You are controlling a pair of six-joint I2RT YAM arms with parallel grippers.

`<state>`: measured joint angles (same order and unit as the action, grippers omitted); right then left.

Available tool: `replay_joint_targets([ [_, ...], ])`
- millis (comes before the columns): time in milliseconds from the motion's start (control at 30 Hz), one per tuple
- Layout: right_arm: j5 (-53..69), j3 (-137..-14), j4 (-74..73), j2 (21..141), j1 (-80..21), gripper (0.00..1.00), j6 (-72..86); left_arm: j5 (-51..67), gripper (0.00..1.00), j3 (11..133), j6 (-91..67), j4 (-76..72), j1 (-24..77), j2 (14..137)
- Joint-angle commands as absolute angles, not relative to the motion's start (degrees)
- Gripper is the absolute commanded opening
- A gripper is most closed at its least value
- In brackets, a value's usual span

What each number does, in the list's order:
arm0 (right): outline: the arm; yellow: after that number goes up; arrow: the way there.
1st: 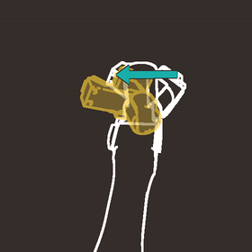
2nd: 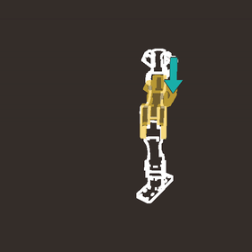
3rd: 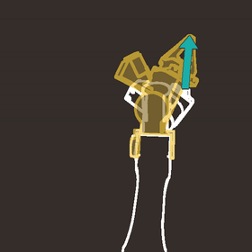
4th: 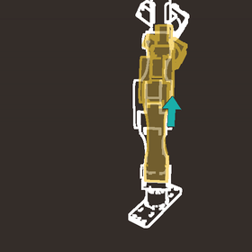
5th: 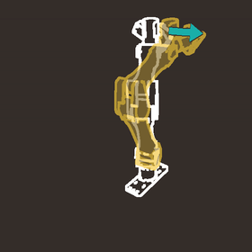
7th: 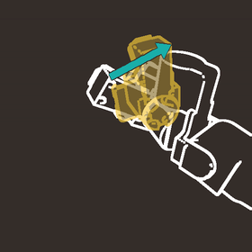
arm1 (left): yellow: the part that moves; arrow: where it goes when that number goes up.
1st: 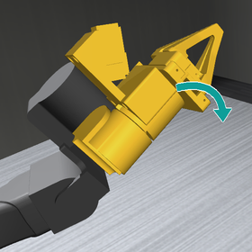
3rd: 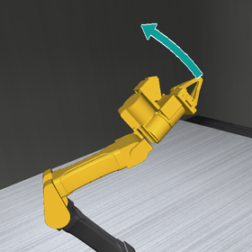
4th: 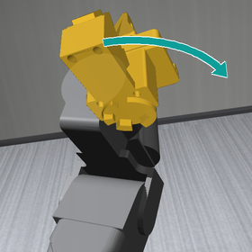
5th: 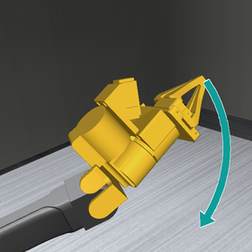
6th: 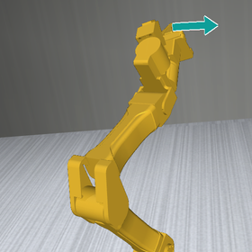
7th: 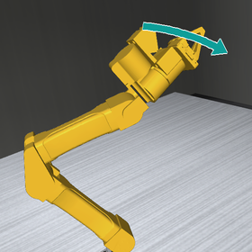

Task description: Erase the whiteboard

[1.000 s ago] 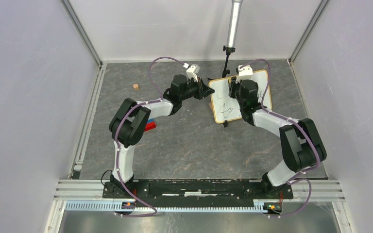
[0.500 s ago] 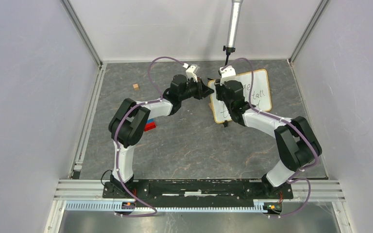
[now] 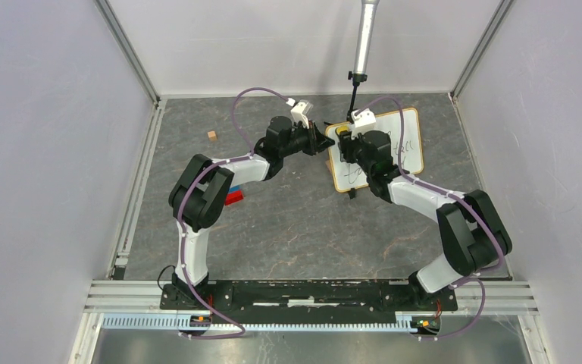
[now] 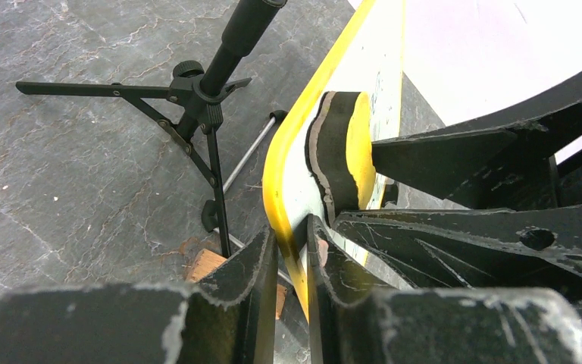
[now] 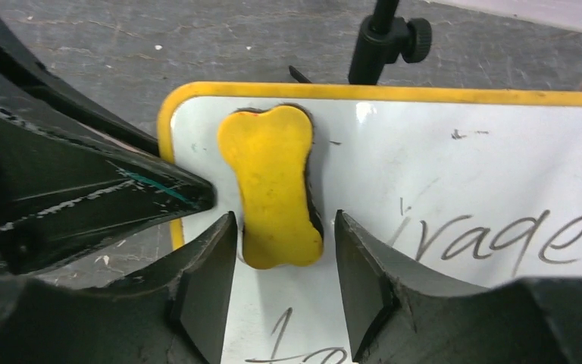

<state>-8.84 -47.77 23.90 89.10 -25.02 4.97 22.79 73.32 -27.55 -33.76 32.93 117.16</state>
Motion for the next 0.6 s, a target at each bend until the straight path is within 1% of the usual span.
replay_joint_targets([
  [0, -5.4, -48.1, 28.8, 89.1, -25.1, 0.53, 4.9, 21.9, 0.02, 73.0, -23.1, -32.8, 33.1, 115.9],
  [167, -5.6, -48.7, 30.1, 89.0, -25.1, 0.58, 3.9, 22.1, 0.02, 73.1, -23.2, -32.9, 33.1, 115.9],
  [267, -6.8, -50.2, 29.6, 90.3, -25.1, 0.56, 3.5, 22.1, 0.02, 73.0, -23.2, -32.8, 33.1, 115.9],
  [300, -6.9, -50.9, 29.2, 90.9, -25.1, 0.55, 3.4, 22.1, 0.02, 73.1, -23.2, -32.8, 33.2, 115.9],
  [400, -7.3, -51.9, 29.1, 92.2, -25.1, 0.46, 3.8, 22.1, 0.02, 73.0, -23.1, -32.9, 33.1, 115.9],
  [567, -10.6, -53.0, 28.3, 93.5, -25.1, 0.34, 4.4, 22.0, 0.02, 73.1, -22.9, -32.8, 33.1, 115.9],
])
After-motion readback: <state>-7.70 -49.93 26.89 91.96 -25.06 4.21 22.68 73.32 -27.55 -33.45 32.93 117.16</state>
